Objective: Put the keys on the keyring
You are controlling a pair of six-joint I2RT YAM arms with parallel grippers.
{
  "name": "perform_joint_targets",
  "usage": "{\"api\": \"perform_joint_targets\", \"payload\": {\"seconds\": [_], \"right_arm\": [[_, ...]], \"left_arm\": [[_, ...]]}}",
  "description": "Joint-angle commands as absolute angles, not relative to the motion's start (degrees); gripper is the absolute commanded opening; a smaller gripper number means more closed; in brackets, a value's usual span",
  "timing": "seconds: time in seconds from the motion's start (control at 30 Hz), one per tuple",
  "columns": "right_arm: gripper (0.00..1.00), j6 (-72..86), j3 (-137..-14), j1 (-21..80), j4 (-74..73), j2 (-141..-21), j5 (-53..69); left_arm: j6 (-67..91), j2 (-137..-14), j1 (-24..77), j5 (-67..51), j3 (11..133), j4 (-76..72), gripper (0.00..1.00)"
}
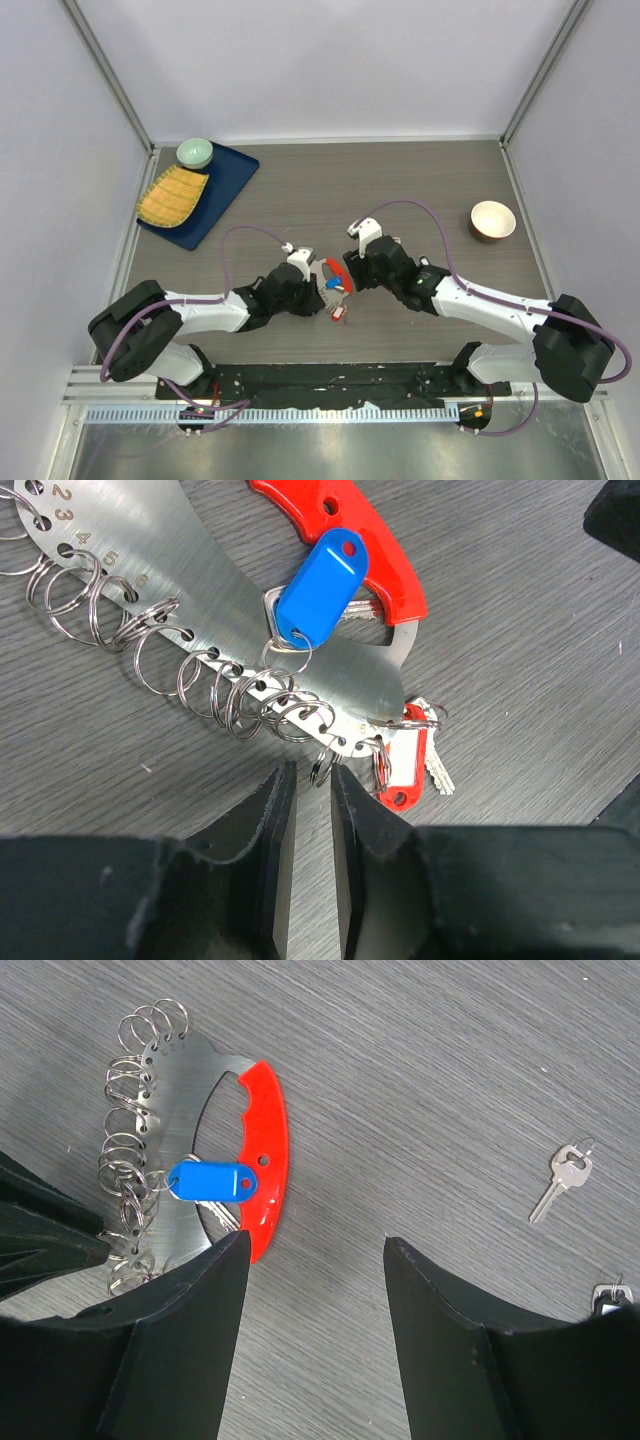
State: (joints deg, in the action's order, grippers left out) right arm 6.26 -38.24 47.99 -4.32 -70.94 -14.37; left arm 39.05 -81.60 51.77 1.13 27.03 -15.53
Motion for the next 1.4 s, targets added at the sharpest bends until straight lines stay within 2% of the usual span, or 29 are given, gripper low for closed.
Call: {"api": "perform_joint_targets", "payload": {"seconds": [0.0, 0.17, 0.2, 0.3, 0.57, 0.77, 0.83, 1.03, 1.27, 1.37], "right_arm": [[0.63, 6.7, -37.8, 47.8, -1.4, -69.9, -15.6], [0.63, 6.7, -37.5, 47.8, -1.4, -69.7, -15.6], [0.63, 6.6, -37.4, 47.8, -1.4, -69.3, -15.6], [0.63, 6.6, -37.2, 47.8, -1.4, -69.2, -15.7], [0.62, 6.7, -36.1, 47.8, -1.9, -67.9, -15.6], [0.62, 6.7, -35.4, 47.8, -2.2, -66.8, -15.6], [0.63, 6.6, -35.3, 47.7, -2.2, -66.7, -15.6], [0.63, 6.4, -35.2, 47.8, -2.1, -67.1, -14.1], [0.62, 6.6, -35.6, 47.8, -2.0, -67.6, -12.1], [0.63, 6.6, -35.6, 47.8, -2.1, -67.9, -11.8]], "left_arm": [[39.6, -81.4, 52.0, 0.2, 28.5, -15.4, 0.18], [38.7, -81.0, 52.0, 0.8, 28.9, -13.7, 0.15], [38.3, -80.9, 52.0, 1.3, 29.3, -13.3, 0.08], [36.5, -81.2, 52.0, 3.9, 30.1, -12.1, 0.00], [27.6, -83.5, 50.2, 9.9, 35.9, -6.5, 0.00], [25.0, -83.1, 49.0, 8.8, 36.6, -6.6, 0.04], [25.0, -82.8, 49.0, 8.3, 36.2, -7.3, 0.00], [24.8, -81.7, 49.0, 7.4, 35.3, -8.6, 0.00], [24.4, -82.9, 48.9, 15.4, 36.5, -4.2, 0.00], [24.9, -83.1, 48.8, 16.6, 36.6, -3.6, 0.07]]}}
